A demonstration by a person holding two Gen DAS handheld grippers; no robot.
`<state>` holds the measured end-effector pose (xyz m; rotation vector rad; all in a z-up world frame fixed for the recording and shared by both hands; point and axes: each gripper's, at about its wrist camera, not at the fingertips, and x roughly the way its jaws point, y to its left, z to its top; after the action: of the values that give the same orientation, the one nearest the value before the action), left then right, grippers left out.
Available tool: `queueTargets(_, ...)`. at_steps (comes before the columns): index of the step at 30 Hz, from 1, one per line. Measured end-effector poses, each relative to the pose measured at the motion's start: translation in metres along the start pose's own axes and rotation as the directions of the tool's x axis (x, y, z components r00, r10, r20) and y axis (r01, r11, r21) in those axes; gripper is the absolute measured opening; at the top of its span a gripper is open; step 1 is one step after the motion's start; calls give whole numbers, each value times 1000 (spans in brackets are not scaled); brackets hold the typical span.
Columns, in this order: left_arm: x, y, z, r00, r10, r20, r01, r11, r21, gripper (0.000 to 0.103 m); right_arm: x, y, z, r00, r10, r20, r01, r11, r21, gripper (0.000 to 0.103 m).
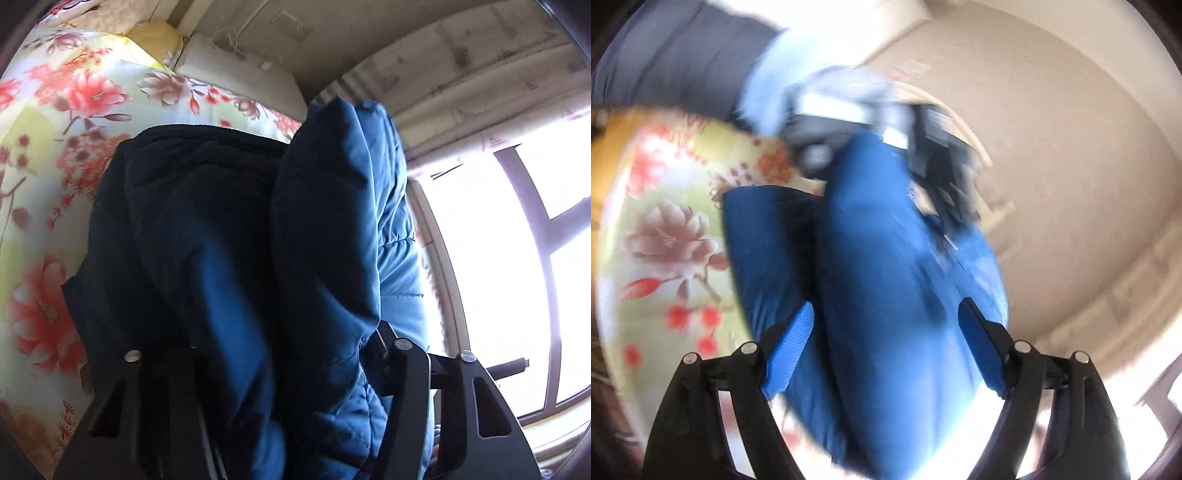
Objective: Fold large clothes
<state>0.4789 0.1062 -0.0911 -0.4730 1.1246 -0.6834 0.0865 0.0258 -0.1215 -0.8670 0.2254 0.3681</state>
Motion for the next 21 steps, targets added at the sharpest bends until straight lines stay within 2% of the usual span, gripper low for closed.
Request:
queueTargets(1, -2, 1, -2, 1000, -6, 5, 6, 1000, 2, 52, -9, -11, -14, 1000, 12, -24, -10, 996, 87, 80)
queueTargets(3, -1, 3, -3, 1000, -14, 14, 14, 1000, 2, 50, -19, -30, -41, 995, 59, -85, -35, 964, 263, 80)
queueTargets(6, -2, 0, -7, 1000, -1, 24, 1, 1000, 14, 48, -19, -40, -67, 981, 124, -146, -53, 909, 414, 73)
queueTargets(9, -11, -11, -22, 999, 21, 42, -22, 999, 25, 45, -11, -37, -72, 975, 126, -184, -33, 898, 438, 69)
queueTargets(10, -10, -22, -30, 998, 29, 50, -31, 999, 30, 44, -5, -37, -73, 971, 124, -205, -18, 891, 454, 65)
queueTargets(13, -20, -38, -40, 993, 67, 94, -73, 996, 57, 37, 14, -40, -75, 957, 169, -237, -32, 870, 492, 65)
queueTargets(16, -50, -79, -55, 977, 107, 183, -134, 981, 141, 30, 29, -39, -73, 939, 172, -299, -10, 880, 474, 65)
queueTargets(18, -75, -98, -63, 968, 97, 233, -146, 969, 201, 28, 38, -42, -68, 928, 182, -326, -10, 885, 465, 64)
queueTargets(21, -90, -92, -70, 962, 121, 246, -178, 958, 227, 28, 42, -38, -62, 919, 180, -351, -12, 902, 432, 62)
